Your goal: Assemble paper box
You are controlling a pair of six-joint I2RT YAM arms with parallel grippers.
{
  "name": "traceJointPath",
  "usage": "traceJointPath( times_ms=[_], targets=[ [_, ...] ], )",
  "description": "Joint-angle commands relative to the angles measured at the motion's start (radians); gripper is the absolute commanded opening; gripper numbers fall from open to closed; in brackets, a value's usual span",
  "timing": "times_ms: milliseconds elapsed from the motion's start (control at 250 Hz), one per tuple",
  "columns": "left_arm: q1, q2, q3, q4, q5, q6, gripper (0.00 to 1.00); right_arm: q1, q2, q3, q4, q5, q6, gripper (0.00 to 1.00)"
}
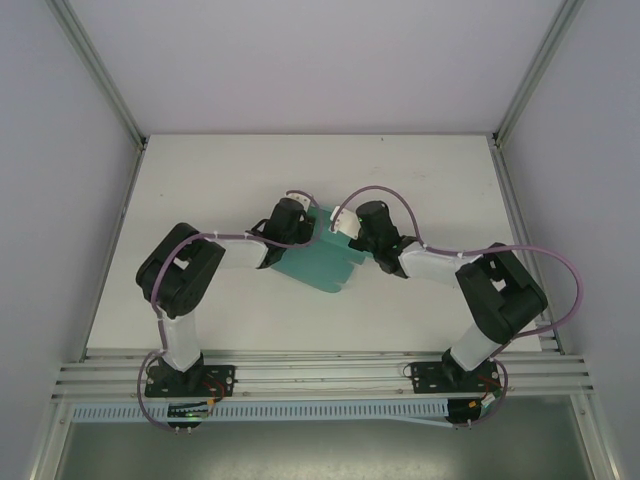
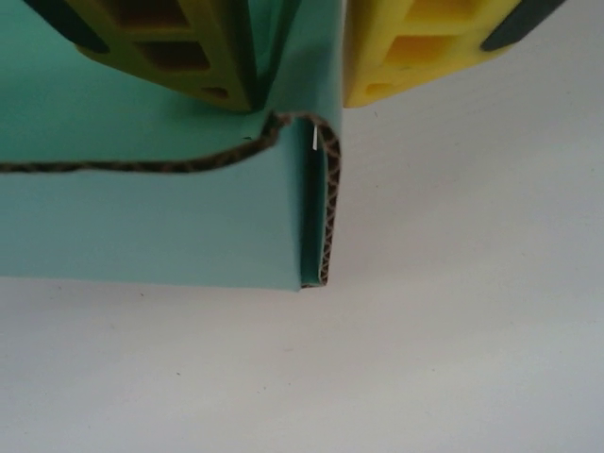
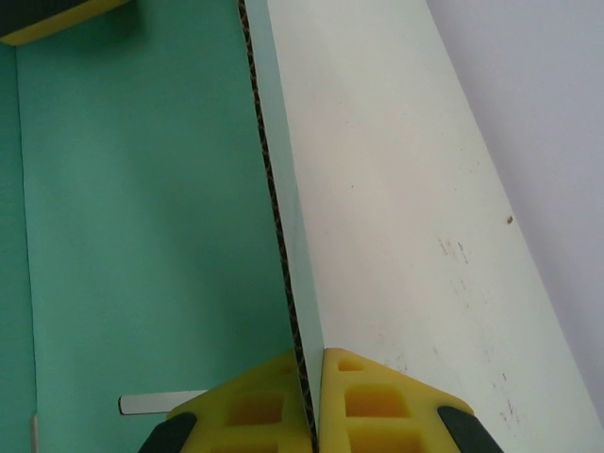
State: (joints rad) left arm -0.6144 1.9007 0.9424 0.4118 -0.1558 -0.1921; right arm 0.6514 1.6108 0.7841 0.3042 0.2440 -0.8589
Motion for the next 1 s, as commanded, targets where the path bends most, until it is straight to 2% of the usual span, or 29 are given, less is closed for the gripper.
traceJointPath(
  times_ms=[0,112,184,248,332,536,636,799,907,995],
  targets=[
    [0.026,0.007,-0.019,-0.034,0.04,0.0,0.24,0.021,-0.026,-0.024,0.01,-0.026,-0.017,0.0],
    [0.031,0.03,0.018,-0.061,-0.003,0.017,0.24,0.022,-0.038,-0.025,-0.007,-0.047,-0.015,0.0],
    [0.037,0.043,0.029,-0.064,-0.006,0.006,0.0,0.023,-0.036,-0.022,-0.014,-0.047,-0.015,0.0],
    [0.038,0.056,0.053,-0.102,-0.038,0.01,0.0,0.023,-0.035,-0.02,-0.016,-0.039,-0.02,0.0],
    [0.038,0.07,0.07,-0.155,-0.133,0.008,0.0,0.022,-0.034,-0.019,-0.019,-0.03,-0.022,0.0],
    [0.034,0.063,0.063,-0.344,-0.455,-0.025,0.0,0.023,-0.036,-0.014,-0.033,0.0,-0.017,0.0],
    [0.034,0.086,0.093,-0.476,-0.58,-0.108,0.0,0.022,-0.032,-0.013,-0.031,0.009,-0.014,0.0],
    [0.02,0.148,0.108,-0.532,-0.656,-0.163,0.0,0.021,-0.029,-0.006,-0.043,0.021,-0.007,0.0],
    [0.019,0.132,0.108,-0.54,-0.662,-0.2,0.0,0.021,-0.037,-0.011,-0.038,0.026,0.003,0.0],
    [0.022,0.11,0.093,-0.491,-0.612,-0.205,0.0,0.021,-0.046,-0.01,-0.045,0.021,0.01,0.0]
  ],
)
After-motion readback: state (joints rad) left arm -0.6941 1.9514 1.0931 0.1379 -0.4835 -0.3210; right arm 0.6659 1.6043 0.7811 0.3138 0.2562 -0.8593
